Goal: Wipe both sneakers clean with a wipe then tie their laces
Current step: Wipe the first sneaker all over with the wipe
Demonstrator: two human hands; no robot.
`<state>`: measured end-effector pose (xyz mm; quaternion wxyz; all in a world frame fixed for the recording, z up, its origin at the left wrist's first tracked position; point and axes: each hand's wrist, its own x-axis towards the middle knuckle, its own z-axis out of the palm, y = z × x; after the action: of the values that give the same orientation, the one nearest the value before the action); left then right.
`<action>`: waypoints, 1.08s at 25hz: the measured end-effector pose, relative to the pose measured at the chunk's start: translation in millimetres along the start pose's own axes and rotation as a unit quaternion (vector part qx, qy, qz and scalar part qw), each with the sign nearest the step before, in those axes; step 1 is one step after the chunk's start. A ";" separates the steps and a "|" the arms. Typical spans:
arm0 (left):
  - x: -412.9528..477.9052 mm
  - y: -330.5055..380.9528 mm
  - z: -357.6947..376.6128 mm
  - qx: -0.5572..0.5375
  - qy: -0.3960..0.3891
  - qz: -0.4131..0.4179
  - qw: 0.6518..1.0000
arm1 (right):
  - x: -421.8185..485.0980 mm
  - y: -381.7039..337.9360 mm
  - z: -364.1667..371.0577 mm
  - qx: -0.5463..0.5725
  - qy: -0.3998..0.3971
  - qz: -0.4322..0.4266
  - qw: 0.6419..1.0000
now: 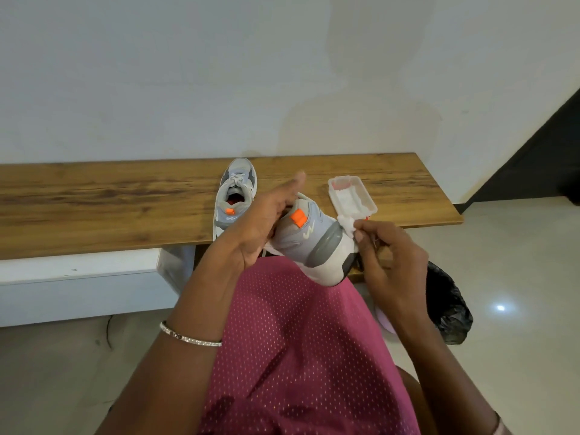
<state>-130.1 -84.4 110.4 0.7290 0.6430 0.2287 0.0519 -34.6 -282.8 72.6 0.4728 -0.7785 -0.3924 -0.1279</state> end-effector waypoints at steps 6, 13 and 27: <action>5.8 36.3 -9.6 -0.070 -0.095 -0.084 0.989 | -1.7 -31.3 6.4 -0.049 0.046 -0.107 0.992; 3.7 52.5 5.0 -0.016 -0.080 -0.079 0.994 | 9.6 -41.7 28.2 -0.093 0.071 -0.223 0.968; 14.3 38.2 -6.3 0.031 -0.041 -0.002 0.999 | 81.8 -17.2 32.5 0.023 0.084 -0.148 0.985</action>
<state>-111.6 -66.9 142.9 0.7174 0.6667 0.2014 0.0173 1.2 -211.4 113.3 0.4973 -0.6873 -0.4655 -0.2523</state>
